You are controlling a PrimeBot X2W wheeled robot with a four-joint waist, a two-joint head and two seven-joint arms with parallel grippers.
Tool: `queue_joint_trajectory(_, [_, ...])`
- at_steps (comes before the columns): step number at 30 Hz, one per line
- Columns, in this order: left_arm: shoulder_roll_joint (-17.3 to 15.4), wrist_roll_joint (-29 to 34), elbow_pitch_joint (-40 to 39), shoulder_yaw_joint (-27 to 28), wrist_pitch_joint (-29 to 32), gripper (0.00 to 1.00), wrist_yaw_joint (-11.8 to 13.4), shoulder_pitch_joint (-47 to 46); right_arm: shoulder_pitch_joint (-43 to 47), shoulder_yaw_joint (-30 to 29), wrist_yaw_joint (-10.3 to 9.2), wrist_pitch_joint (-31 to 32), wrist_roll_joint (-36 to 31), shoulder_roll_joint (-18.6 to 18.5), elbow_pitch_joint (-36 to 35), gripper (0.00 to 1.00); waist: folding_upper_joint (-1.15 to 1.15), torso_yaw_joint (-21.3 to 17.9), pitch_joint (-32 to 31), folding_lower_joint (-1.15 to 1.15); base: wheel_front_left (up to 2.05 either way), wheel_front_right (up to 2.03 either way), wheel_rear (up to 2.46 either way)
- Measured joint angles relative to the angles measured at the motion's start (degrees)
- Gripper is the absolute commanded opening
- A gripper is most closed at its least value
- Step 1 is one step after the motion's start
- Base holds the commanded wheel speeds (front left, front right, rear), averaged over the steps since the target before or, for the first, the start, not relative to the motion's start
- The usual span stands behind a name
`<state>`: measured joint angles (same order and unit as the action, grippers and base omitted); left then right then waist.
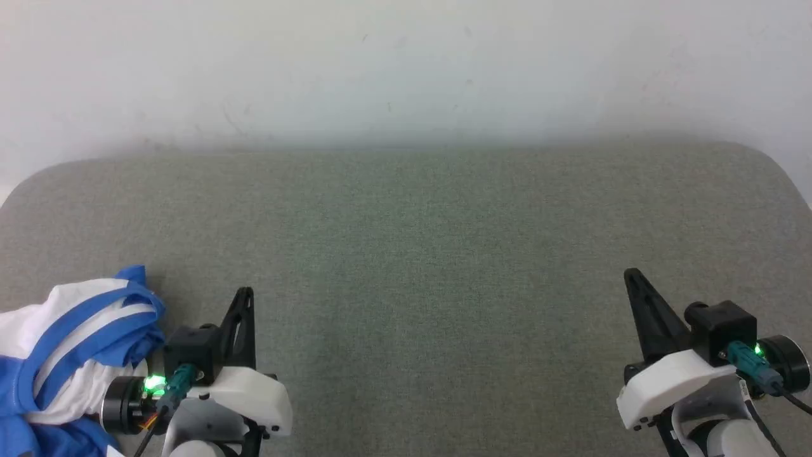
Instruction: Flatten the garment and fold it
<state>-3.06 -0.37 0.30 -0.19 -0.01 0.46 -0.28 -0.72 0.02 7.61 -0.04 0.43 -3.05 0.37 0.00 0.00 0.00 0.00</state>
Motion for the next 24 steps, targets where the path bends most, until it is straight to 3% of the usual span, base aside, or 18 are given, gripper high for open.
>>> queue_joint_trajectory(23, [0.00,0.00,0.00,0.00,0.00,0.00,0.00,0.00,0.07,0.00,0.00,0.01,0.00,0.00,0.00,0.00,0.00,0.00,0.00,0.00,0.00,0.00,0.00])
queue_joint_trajectory(24, [0.00,0.00,0.00,0.00,0.00,1.00,0.00,0.00,0.07,0.00,0.00,0.00,0.00,0.00,0.00,1.00,0.00,0.00,0.00,0.00,0.00,0.00,0.00])
